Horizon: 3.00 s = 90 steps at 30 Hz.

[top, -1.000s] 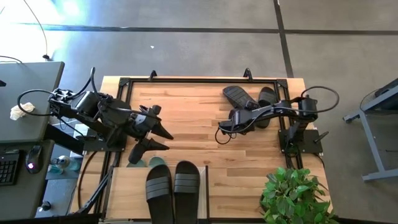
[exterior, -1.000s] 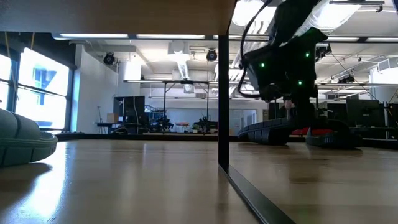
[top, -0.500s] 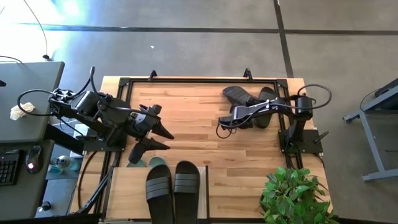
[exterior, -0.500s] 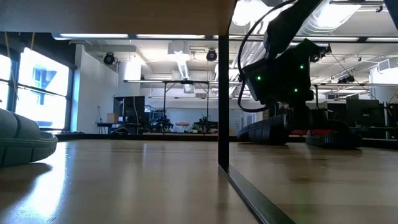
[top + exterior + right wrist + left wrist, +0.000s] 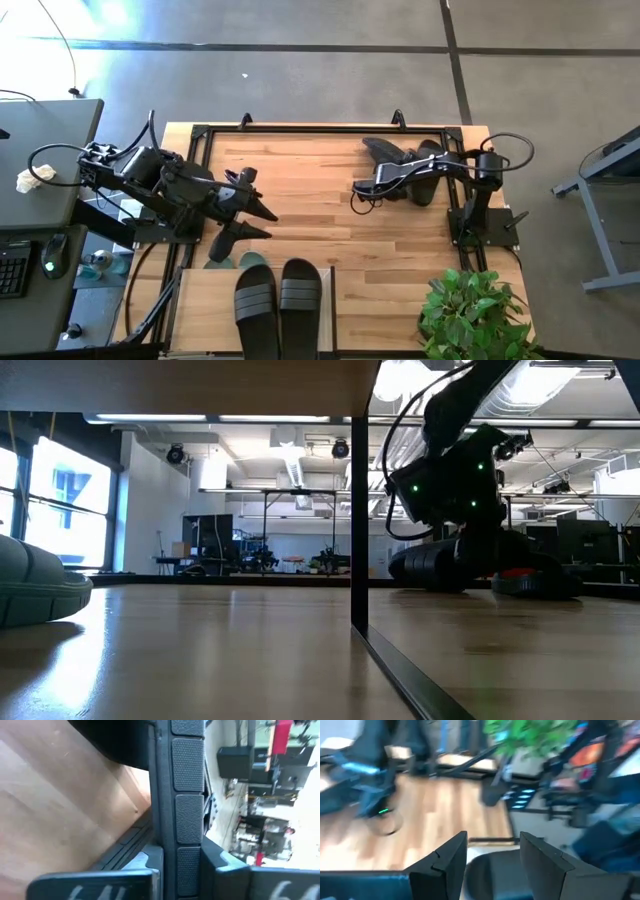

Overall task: Pick and place slides into the shelf
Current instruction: Put the black slipper under the shelf

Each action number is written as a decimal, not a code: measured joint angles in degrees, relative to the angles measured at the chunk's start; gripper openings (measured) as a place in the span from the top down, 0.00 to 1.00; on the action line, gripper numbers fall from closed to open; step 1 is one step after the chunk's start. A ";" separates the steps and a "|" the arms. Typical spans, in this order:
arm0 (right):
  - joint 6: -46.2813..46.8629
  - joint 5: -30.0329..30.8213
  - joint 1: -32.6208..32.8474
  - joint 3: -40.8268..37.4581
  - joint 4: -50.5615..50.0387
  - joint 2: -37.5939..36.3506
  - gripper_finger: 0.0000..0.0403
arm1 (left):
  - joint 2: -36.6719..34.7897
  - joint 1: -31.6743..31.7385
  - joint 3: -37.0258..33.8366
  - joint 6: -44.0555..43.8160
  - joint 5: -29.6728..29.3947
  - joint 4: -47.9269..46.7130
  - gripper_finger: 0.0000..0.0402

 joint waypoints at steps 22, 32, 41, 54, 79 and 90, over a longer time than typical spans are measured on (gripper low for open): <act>-3.29 -22.24 5.94 24.94 -4.13 -20.50 0.91 | -0.79 0.08 0.03 -1.71 -19.57 -18.97 0.59; -6.20 -33.73 11.63 24.47 9.34 -30.59 0.91 | -11.03 5.34 -12.03 -0.72 -18.61 -8.83 0.59; -10.83 -46.35 15.25 16.20 32.74 -30.35 0.91 | -16.65 22.45 -23.76 3.92 2.86 8.14 0.59; -11.75 -52.19 14.00 14.86 33.72 -28.17 0.91 | -14.90 39.85 -27.61 4.61 27.25 11.06 0.59; -8.79 -57.76 11.49 14.88 33.70 -27.80 0.92 | -6.54 43.19 -27.58 5.40 38.38 17.30 0.40; -7.99 -58.37 10.68 14.92 34.35 -27.13 0.92 | -6.54 43.18 -27.58 4.69 38.71 20.29 0.44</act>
